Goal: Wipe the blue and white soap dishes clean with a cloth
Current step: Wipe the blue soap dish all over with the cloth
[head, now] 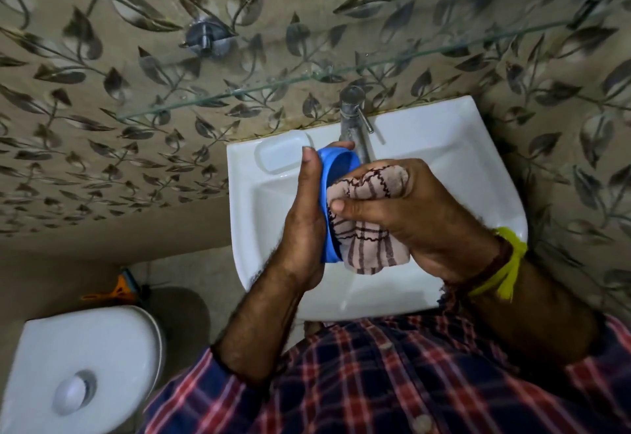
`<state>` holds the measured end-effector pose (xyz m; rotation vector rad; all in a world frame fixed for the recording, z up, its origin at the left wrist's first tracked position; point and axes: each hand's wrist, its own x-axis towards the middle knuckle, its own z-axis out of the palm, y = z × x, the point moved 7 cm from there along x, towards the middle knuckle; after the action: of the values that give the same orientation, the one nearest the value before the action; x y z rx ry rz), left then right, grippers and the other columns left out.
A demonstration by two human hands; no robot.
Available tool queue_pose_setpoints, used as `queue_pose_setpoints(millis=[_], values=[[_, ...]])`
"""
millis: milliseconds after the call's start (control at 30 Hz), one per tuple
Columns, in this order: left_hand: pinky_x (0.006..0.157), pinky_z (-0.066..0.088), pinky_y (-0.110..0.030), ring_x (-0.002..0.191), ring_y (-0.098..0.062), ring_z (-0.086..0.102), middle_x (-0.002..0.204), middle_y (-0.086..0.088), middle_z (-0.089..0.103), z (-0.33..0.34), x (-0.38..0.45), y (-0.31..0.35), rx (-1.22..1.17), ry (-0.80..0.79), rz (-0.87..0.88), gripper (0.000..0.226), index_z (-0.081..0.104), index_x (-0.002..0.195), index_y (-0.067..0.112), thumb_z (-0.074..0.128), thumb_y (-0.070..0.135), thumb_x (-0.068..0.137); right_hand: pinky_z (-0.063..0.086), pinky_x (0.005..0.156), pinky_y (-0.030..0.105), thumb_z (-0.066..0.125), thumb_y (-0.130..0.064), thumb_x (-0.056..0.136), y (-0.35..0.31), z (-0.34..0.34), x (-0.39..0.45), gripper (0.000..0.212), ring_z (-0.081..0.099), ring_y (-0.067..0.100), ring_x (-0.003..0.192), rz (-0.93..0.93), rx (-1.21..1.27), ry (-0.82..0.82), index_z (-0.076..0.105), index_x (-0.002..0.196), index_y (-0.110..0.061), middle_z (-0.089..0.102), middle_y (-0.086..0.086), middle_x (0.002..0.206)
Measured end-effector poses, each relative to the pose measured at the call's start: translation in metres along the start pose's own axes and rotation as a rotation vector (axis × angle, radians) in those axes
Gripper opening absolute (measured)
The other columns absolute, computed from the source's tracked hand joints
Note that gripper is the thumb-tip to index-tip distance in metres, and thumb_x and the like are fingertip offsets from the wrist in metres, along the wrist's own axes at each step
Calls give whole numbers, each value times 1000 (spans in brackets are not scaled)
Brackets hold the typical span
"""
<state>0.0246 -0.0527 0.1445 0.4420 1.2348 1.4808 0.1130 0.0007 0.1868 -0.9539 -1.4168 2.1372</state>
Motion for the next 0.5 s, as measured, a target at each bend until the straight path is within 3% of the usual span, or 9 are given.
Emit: queue_pose_setpoints(millis=[133,233,300,367,433,500], values=[[85,61,-41,113,-28,72,123,-8,75,3,0,-3,16,32,-11,70,60,138,24,28,72,97,61,54,31,69,4,87,0,-6,5,10,73,19,59,44,121,44,74,95,2,75,12,71],[77,62,-38,103,-25,76,113,-5,78,2,2,4,30,31,4,61,69,123,35,29,73,96,55,45,21,68,5,88,1,0,4,13,70,13,50,26,-6,-51,70,99,11,74,7,62],[79,62,-37,103,-23,76,110,-2,79,3,3,2,48,19,-8,61,75,113,39,29,74,95,58,46,28,69,4,87,4,-4,7,11,70,18,51,55,22,-11,72,97,8,74,10,63],[81,62,-39,106,-24,75,113,-4,79,3,4,0,38,30,-16,65,75,116,32,30,73,95,61,50,32,69,5,86,1,-7,11,8,71,20,54,19,56,40,74,92,4,74,12,66],[79,61,-38,103,-25,76,110,-5,79,-1,7,5,44,67,-17,63,75,117,33,34,74,93,56,45,24,69,7,86,-2,-3,11,8,69,16,49,-50,-24,-18,72,93,7,73,10,63],[78,61,-37,97,-22,77,101,-4,81,-3,8,9,80,55,-14,63,80,103,37,33,77,92,53,45,21,70,7,86,0,3,8,8,68,15,48,-74,-113,-92,72,93,8,72,12,64]])
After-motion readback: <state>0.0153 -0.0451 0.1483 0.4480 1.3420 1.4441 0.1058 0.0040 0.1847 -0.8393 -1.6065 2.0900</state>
